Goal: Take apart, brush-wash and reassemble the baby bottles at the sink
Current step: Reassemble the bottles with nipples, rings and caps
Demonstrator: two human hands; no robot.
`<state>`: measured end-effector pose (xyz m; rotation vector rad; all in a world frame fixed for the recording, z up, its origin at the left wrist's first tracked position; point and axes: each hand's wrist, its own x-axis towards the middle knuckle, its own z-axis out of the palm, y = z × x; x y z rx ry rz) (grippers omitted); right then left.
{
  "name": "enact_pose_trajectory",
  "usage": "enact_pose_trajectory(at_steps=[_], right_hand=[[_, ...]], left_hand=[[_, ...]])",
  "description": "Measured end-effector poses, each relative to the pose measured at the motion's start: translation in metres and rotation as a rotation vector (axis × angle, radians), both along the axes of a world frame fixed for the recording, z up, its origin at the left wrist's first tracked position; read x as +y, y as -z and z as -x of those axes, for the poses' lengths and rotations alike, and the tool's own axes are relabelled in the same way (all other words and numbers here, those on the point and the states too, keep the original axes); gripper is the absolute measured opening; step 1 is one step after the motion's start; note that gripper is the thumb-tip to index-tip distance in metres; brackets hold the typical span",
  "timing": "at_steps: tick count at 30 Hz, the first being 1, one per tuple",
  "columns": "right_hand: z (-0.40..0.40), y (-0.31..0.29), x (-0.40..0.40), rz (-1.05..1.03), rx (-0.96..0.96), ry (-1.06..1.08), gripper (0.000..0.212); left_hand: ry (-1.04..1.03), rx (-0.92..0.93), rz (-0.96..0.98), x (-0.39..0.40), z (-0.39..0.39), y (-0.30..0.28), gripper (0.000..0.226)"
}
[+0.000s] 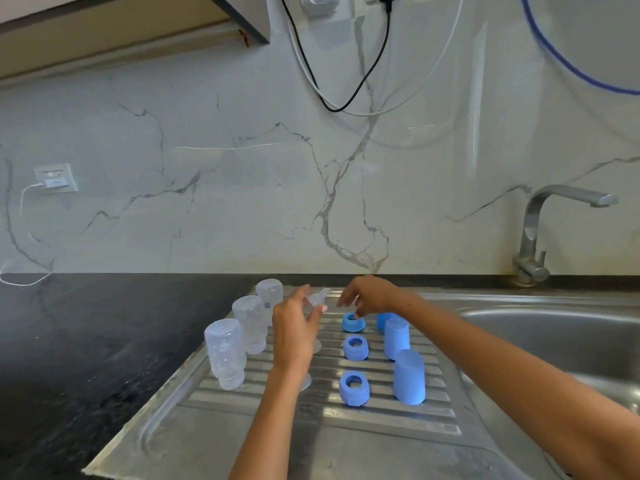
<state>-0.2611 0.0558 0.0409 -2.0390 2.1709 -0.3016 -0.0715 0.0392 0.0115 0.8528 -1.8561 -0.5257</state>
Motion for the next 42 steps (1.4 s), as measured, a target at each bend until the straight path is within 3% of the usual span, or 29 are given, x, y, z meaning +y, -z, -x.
enact_pose_trajectory(at_steps=[4,9,12,17,23,35,42], right_hand=[[-0.01,0.012,-0.01,-0.119,0.27,0.012,0.05],[-0.007,0.007,-0.013,-0.045,0.319,0.018,0.043],[-0.003,-0.002,0.0,0.131,0.179,0.023,0.041],[0.003,-0.021,0.055,0.412,-0.209,0.07,0.042],[0.004,-0.024,0.139,0.589,-0.572,0.116,0.043],[0.007,0.02,0.222,0.749,-0.948,0.21,0.043],[0.01,0.026,0.219,0.769,-0.905,0.229,0.043]], left_hand=[[-0.022,-0.042,0.034,-0.003,-0.002,0.004,0.039],[-0.03,-0.1,0.054,-0.006,-0.003,0.008,0.042],[-0.04,-0.097,0.058,-0.013,-0.006,0.01,0.04],[0.059,0.002,0.043,-0.003,-0.004,0.007,0.048],[0.228,0.167,-0.08,0.044,0.016,-0.009,0.053],[0.549,0.25,-0.347,0.12,0.07,-0.008,0.027],[0.616,0.271,-0.432,0.124,0.076,0.001,0.039]])
